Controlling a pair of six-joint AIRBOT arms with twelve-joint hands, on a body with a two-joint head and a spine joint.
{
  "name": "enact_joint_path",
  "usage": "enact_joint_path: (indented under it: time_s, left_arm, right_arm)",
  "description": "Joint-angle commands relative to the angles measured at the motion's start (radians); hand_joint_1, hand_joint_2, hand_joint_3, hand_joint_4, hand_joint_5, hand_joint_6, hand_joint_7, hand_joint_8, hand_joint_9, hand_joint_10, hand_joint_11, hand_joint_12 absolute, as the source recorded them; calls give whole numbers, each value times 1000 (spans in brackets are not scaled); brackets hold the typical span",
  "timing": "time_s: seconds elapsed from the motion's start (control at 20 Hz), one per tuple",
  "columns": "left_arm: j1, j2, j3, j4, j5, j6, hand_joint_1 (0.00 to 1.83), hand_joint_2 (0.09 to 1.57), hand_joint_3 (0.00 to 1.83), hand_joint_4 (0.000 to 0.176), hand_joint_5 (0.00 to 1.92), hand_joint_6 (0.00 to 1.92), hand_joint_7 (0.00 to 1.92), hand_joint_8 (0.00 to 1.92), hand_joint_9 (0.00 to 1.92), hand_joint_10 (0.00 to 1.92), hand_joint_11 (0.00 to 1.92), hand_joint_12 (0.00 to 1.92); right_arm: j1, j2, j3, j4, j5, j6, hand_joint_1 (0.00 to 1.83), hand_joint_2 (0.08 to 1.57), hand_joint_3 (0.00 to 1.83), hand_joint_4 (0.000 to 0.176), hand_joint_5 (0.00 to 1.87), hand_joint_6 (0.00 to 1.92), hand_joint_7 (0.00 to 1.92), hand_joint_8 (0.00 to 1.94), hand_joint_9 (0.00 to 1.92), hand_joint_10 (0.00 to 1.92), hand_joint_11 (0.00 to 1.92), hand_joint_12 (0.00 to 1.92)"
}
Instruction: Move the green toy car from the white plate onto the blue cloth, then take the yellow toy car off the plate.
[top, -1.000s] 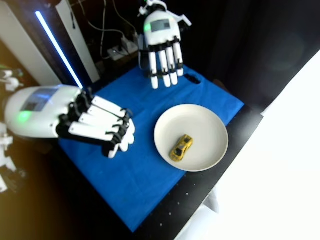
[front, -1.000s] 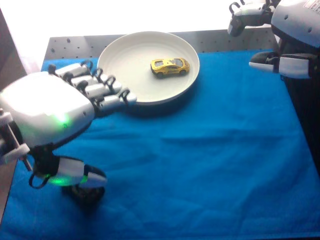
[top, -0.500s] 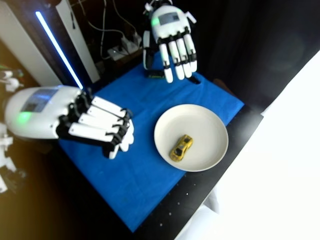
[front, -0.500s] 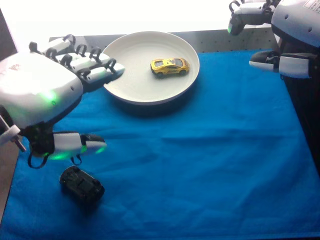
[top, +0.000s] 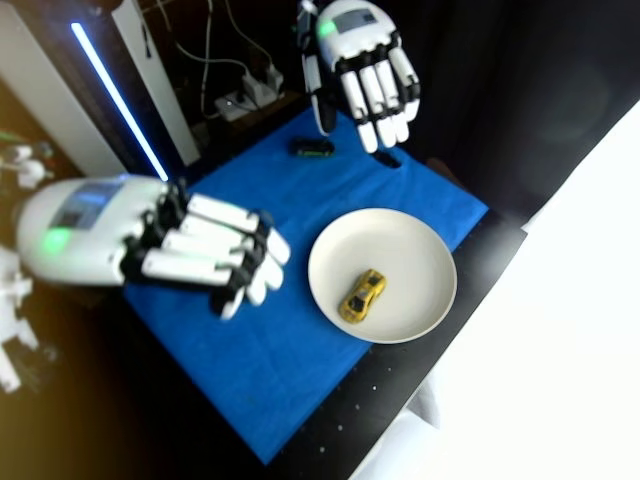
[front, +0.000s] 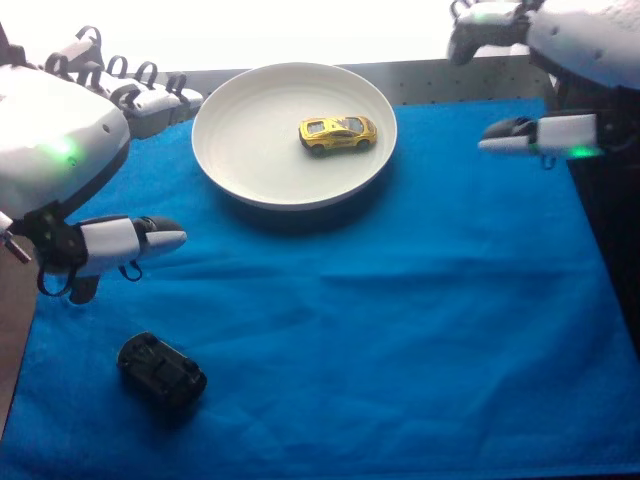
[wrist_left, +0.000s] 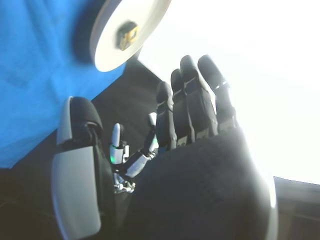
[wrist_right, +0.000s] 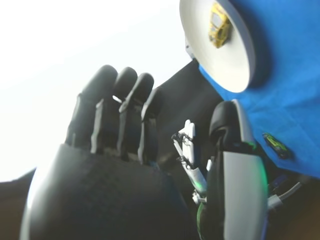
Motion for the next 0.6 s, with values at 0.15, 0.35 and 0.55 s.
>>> enact_joint_path:
  time_s: [0.15, 0.35, 0.55]
  left_arm:
    - [-10, 2, 8, 13, -131, -2, 757, 1090, 0, 0, 457, 7, 525, 5, 456, 334, 57, 1490]
    - [-4, 2, 15, 5, -142, -32, 768, 1110, 0, 0, 474, 6, 524, 3, 336, 607, 57, 1545]
    - [-1, 1, 18, -5, -142, -37, 760, 1108, 0, 0, 470, 2, 540, 5, 363, 560, 74, 1460]
  right_arm:
    - [75, -62, 62, 5, 37, -3, 808, 948, 0, 0, 433, 763, 459, 837, 348, 1140, 189, 1734]
    - [127, -119, 123, 5, -35, -3, 720, 975, 0, 0, 486, 615, 587, 463, 415, 906, 86, 1748]
    - [162, -184, 191, 5, -108, -3, 717, 893, 0, 0, 530, 632, 549, 942, 368, 1382, 207, 1897]
